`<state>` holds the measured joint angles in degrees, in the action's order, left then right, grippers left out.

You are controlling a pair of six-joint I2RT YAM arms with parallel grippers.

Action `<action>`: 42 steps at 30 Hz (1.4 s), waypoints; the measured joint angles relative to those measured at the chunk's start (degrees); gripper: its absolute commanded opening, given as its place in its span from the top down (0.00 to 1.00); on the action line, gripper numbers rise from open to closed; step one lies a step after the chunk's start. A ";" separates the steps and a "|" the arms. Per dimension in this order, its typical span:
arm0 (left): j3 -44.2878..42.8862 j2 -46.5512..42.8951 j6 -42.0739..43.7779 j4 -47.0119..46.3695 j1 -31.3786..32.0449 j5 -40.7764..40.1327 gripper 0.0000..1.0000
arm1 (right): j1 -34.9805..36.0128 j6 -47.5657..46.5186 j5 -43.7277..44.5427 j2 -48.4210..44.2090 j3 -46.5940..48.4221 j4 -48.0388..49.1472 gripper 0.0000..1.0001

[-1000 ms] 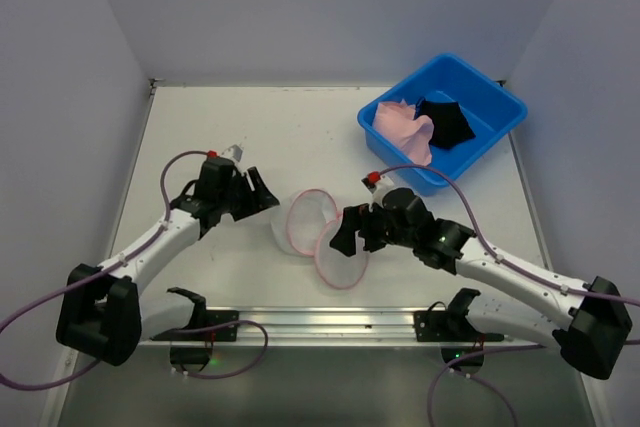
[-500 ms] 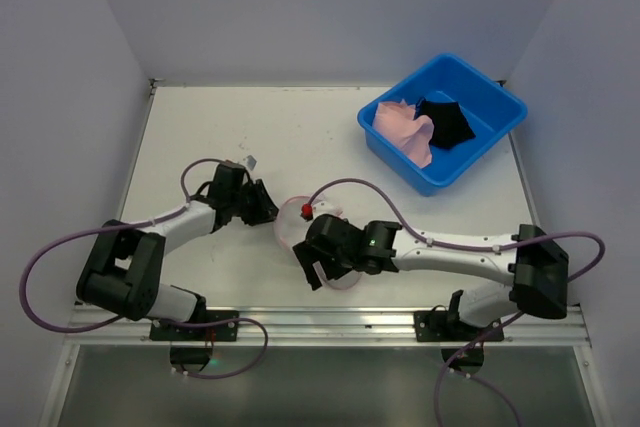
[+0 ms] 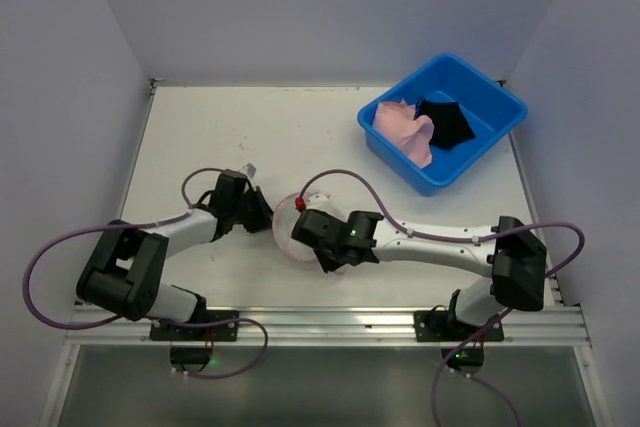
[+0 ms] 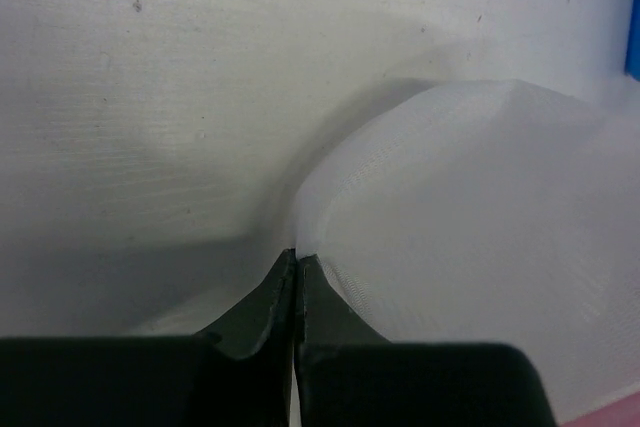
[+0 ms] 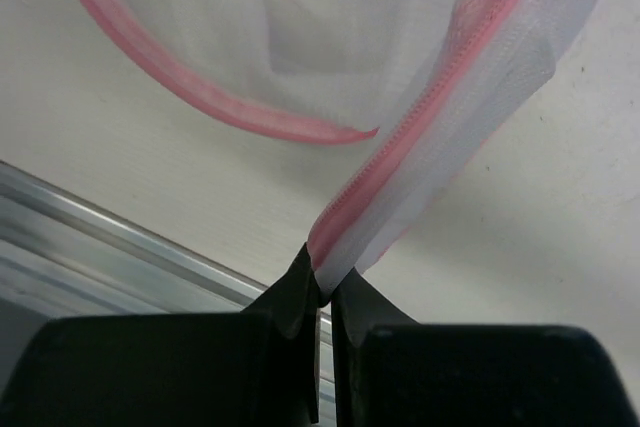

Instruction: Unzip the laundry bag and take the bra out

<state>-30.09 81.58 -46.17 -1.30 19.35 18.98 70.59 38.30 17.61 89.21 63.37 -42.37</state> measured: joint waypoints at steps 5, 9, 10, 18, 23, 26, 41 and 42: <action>0.00 -0.28 -1.46 -0.94 2.99 -1.33 1.00 | -0.72 -1.51 -0.74 0.46 13.75 -3.69 1.00; 0.00 -0.28 -3.13 -1.51 5.60 -2.27 1.00 | -4.04 -2.05 -3.21 1.31 22.47 -3.67 1.00; 0.00 -0.28 -3.76 -1.68 6.10 -2.60 1.00 | -5.40 -2.08 -4.37 1.73 23.69 -3.48 1.00; 2.19 -3.72 -7.89 -2.86 7.41 -5.46 1.00 | -14.67 -2.12 -8.46 8.04 22.69 -3.54 1.00; 2.67 -6.43 -8.33 -2.86 7.43 -7.45 1.00 | -18.80 -4.44 -10.73 8.85 19.69 -8.04 1.00; 2.67 -6.49 -8.33 -2.82 7.43 -8.28 1.00 | -19.89 -6.86 -11.19 9.68 22.27 -13.53 1.00; 2.36 -6.49 -6.58 -3.04 8.94 -13.18 1.00 | -19.67 -13.68 -23.54 21.51 45.92 -29.79 0.96; 2.40 -6.49 -6.60 -3.32 9.05 -13.27 1.00 | -19.67 -13.60 -24.35 22.58 46.05 -29.62 0.96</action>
<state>-27.68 75.09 -52.77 -4.62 28.40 5.72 50.92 24.71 -6.74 111.79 109.43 -71.99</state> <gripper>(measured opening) 0.008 0.038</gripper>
